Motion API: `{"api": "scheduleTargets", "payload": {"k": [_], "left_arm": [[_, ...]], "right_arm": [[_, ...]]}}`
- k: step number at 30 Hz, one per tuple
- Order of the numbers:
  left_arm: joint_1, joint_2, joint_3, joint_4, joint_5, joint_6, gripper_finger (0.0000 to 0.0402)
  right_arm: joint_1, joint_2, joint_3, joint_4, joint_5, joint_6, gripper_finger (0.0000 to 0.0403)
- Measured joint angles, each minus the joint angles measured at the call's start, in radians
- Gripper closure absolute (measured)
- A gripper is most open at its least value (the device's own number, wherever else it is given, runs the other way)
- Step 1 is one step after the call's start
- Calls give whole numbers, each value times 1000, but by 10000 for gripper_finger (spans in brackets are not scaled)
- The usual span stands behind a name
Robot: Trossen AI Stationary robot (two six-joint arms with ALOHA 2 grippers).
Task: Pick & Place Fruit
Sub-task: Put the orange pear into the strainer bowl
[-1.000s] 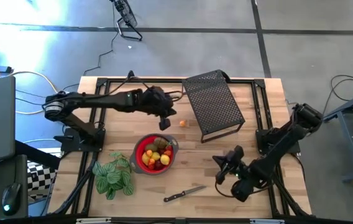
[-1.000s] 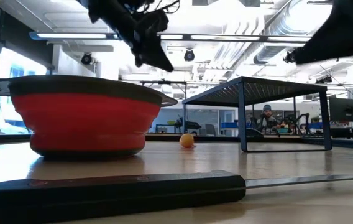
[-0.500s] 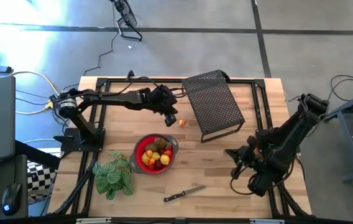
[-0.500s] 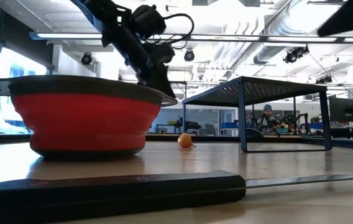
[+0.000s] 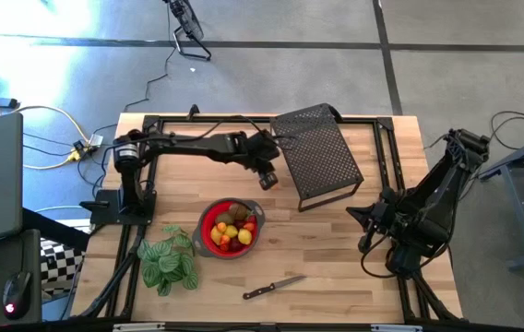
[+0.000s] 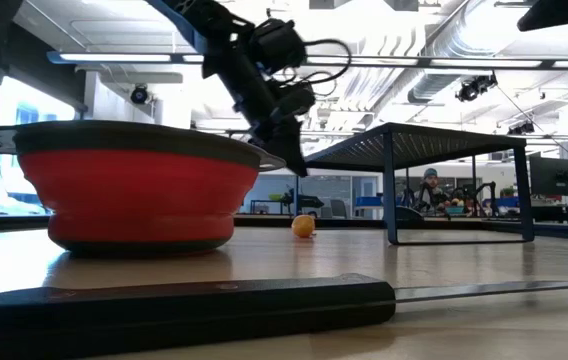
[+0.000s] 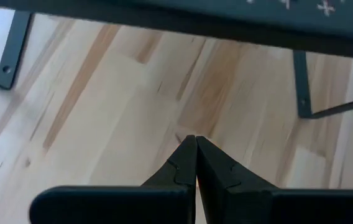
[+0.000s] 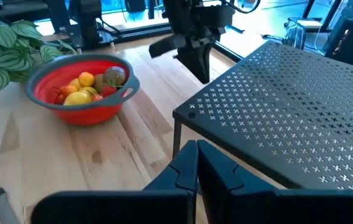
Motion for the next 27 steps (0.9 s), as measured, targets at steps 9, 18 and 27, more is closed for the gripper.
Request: {"api": "scheduleTargets", "payload": {"k": [9, 18, 27], "left_arm": [[-36, 2, 5, -9, -70, -10, 401], [-35, 2, 5, -9, -70, -35, 359], [-35, 15, 7, -12, -71, -36, 193]], "right_arm": [[0, 1, 0, 38, 19, 34, 400], [-5, 1, 0, 47, 27, 34, 400], [-5, 2, 0, 40, 67, 26, 400]]}}
